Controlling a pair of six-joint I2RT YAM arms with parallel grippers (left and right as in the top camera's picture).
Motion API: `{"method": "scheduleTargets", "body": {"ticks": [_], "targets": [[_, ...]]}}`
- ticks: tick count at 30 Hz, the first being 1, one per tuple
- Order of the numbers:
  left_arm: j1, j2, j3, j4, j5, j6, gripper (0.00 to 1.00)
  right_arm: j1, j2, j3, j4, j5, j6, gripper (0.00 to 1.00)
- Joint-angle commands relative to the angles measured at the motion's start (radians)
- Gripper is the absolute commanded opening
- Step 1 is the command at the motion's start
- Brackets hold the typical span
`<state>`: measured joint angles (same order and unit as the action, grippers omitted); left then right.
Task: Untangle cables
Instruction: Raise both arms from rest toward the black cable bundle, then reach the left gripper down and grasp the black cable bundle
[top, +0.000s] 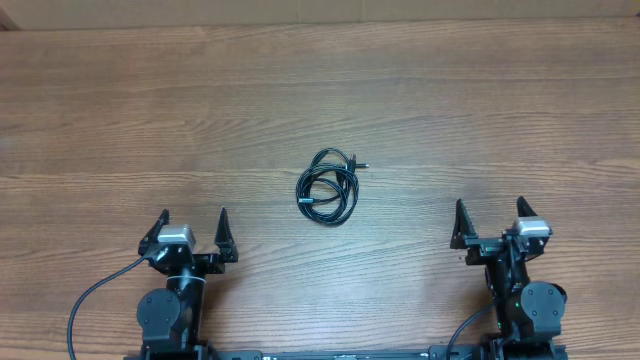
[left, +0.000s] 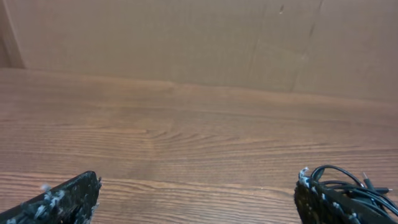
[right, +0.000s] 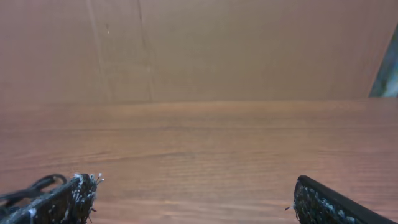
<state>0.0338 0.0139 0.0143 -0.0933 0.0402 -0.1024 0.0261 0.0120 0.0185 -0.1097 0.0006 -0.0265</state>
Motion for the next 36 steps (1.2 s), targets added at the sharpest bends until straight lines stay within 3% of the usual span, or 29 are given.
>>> {"method": "scheduleTargets", "body": {"ticks": [1,13,20,26,36], "targets": [[0.005,-0.010,0.041,-0.058,-0.023,-0.005,1.00,-0.004,-0.009,0.024,-0.037,0.001,0.007,1.00],[0.005,0.066,0.228,-0.286,-0.042,-0.002,1.00,-0.004,0.004,0.136,-0.171,0.010,0.057,1.00],[0.005,0.262,0.350,-0.314,-0.039,-0.002,0.99,-0.004,0.133,0.270,-0.276,0.010,0.068,1.00],[0.005,0.465,0.540,-0.432,0.026,-0.003,1.00,-0.004,0.328,0.434,-0.351,0.009,0.165,1.00],[0.005,0.861,1.029,-0.940,0.074,-0.003,0.99,-0.004,0.724,0.839,-0.708,-0.035,0.195,1.00]]}}
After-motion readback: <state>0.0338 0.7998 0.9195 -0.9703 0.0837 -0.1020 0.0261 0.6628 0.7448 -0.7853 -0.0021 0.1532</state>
